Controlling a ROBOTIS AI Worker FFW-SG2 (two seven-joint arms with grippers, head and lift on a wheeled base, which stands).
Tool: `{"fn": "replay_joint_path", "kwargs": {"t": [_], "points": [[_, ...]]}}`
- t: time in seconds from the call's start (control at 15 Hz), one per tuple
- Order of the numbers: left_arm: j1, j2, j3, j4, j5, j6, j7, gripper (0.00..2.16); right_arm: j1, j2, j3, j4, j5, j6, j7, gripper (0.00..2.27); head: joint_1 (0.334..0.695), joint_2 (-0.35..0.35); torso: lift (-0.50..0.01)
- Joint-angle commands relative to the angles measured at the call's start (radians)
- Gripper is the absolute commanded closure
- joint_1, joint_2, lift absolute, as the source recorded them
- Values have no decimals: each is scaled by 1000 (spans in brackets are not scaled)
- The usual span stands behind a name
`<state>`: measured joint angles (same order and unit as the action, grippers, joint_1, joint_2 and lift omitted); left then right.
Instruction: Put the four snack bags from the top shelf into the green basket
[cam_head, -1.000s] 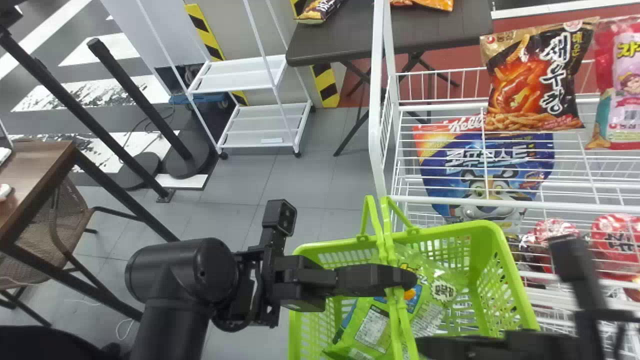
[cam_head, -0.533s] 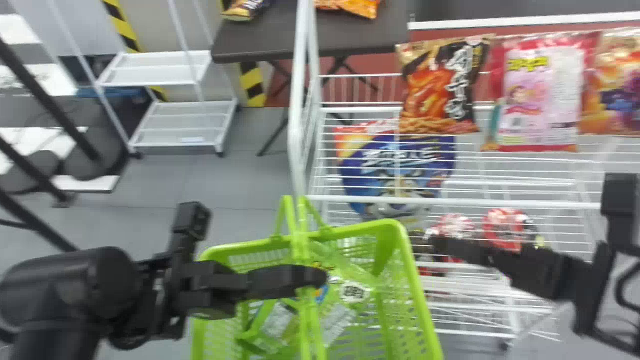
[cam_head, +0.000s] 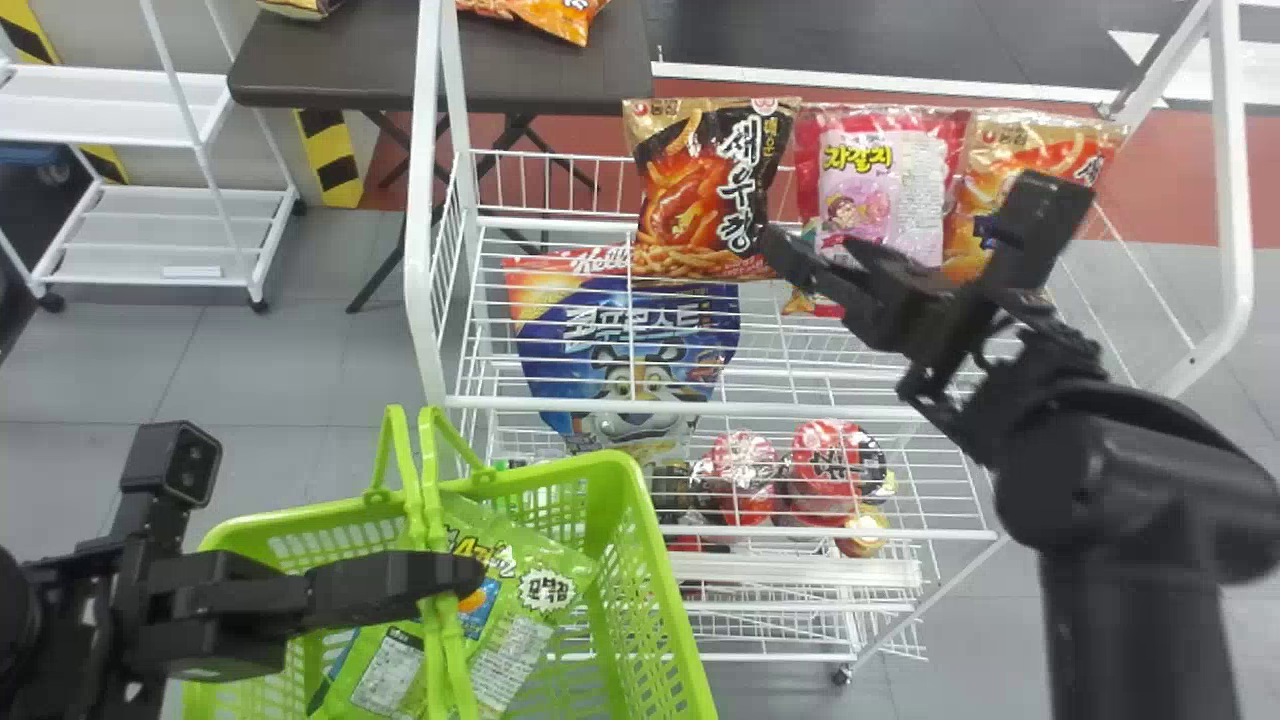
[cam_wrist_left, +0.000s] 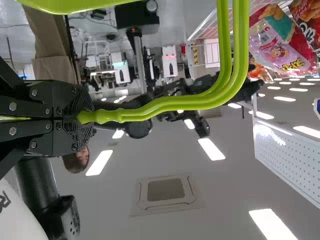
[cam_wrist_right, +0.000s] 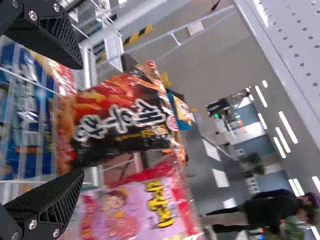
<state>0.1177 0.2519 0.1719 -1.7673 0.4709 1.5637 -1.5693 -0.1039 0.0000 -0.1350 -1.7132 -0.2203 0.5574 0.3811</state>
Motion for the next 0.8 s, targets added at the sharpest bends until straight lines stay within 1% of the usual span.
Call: {"fn": "replay_joint_path", "kwargs": {"t": [0.0,0.13,0.27,0.33,0.4,0.47,0.6,0.67,0.73], "points": [[8,0,6,0,0,-3,-11,2148,-109,1,54,208,41,-153,-8,66,695,-94,0],[13,0,9,2,2,-9,-11,2145,-180,1,103,354,58,-245,-48,66,695,-70,0],[14,0,9,5,0,-15,-11,2148,-231,1,152,461,70,-300,-85,76,695,-55,0],[14,0,8,5,2,-15,-11,2148,-255,1,170,495,76,-300,-85,167,695,-40,0],[14,-2,8,5,2,-15,-11,2145,-267,1,190,511,84,-297,-88,417,695,-30,0],[14,-2,8,5,2,-15,-11,2148,-275,1,196,514,96,-294,-110,792,695,-20,0],[16,0,9,8,0,-15,-11,2148,-281,1,206,514,96,-264,-113,2057,695,-9,0],[16,0,9,8,2,-18,-11,2145,-275,1,209,512,107,-257,-130,2260,695,-6,0],[16,0,8,8,0,-18,-11,2148,-266,1,209,504,108,-267,-131,2260,695,-2,0]]}}
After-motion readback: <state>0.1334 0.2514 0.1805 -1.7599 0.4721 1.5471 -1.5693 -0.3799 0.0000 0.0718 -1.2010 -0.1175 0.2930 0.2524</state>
